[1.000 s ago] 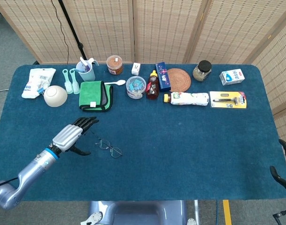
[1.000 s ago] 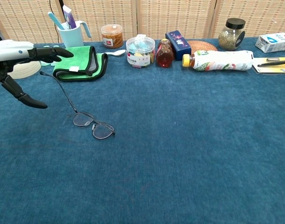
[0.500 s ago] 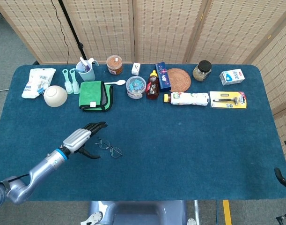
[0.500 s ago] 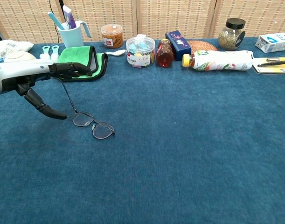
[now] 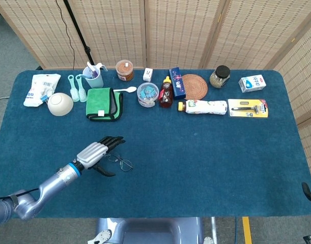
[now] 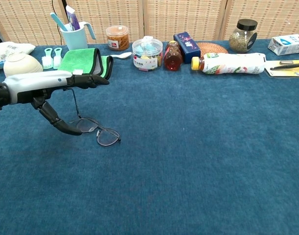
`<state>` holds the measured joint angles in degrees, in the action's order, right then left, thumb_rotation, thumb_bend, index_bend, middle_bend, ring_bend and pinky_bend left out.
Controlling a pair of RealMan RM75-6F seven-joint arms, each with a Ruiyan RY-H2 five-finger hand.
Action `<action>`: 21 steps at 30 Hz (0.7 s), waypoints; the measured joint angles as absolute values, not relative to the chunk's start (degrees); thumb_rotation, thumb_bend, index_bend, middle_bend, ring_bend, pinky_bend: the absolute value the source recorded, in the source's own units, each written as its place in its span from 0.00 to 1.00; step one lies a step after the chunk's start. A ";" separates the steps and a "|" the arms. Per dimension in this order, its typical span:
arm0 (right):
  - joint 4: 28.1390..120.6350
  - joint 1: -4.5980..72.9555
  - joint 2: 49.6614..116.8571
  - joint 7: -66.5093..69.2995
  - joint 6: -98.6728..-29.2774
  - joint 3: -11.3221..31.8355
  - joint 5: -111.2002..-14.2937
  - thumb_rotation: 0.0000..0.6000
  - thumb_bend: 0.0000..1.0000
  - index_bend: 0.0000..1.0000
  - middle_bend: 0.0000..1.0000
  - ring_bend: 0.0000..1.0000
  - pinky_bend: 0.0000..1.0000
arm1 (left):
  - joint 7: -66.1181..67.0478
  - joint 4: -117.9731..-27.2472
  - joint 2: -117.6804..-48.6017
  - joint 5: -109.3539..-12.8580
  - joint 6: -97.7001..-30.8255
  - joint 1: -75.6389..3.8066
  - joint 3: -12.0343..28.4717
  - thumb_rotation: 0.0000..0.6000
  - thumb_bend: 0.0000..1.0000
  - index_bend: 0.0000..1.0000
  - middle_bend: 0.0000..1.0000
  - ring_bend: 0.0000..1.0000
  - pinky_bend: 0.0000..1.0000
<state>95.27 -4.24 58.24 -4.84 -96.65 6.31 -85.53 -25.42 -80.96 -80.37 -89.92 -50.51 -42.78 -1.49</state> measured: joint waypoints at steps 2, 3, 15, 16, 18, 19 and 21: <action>95.24 -4.34 58.19 -4.70 -96.80 6.33 -85.51 1.00 0.30 0.14 0.03 0.11 0.18 | -24.24 -81.15 -80.84 -89.84 -49.87 -43.12 -1.52 0.76 0.05 0.00 0.00 0.00 0.00; 95.22 -4.38 58.18 -4.67 -96.86 6.33 -85.51 1.00 0.30 0.14 0.03 0.11 0.18 | -23.42 -81.26 -81.17 -89.73 -49.35 -43.36 -1.54 0.76 0.05 0.00 0.00 0.00 0.00; 94.76 -4.74 58.12 -3.95 -97.15 6.37 -85.32 1.00 0.30 0.14 0.03 0.11 0.18 | -14.54 -80.95 -84.38 -87.89 -45.35 -45.06 -1.73 0.72 0.05 0.00 0.00 0.00 0.00; 94.72 -4.76 58.12 -3.87 -97.18 6.38 -85.32 1.00 0.30 0.14 0.03 0.11 0.18 | -13.76 -80.95 -84.62 -87.66 -45.06 -45.16 -1.72 0.71 0.05 0.00 0.00 0.00 0.00; 94.62 -4.81 58.14 -3.71 -97.23 6.40 -85.28 1.00 0.30 0.14 0.03 0.11 0.18 | -12.30 -81.01 -85.12 -87.11 -44.34 -45.41 -1.72 0.71 0.05 0.00 0.00 0.00 0.00; 94.57 -4.83 58.14 -3.66 -97.25 6.40 -85.27 1.00 0.30 0.14 0.03 0.11 0.18 | -11.83 -81.05 -85.27 -86.91 -44.07 -45.51 -1.72 0.71 0.05 0.00 0.00 0.00 0.00; 94.47 -4.91 58.16 -3.58 -97.26 6.39 -85.20 1.00 0.30 0.14 0.03 0.11 0.18 | -10.92 -81.15 -85.58 -86.47 -43.53 -45.70 -1.74 0.71 0.05 0.00 0.00 0.00 0.00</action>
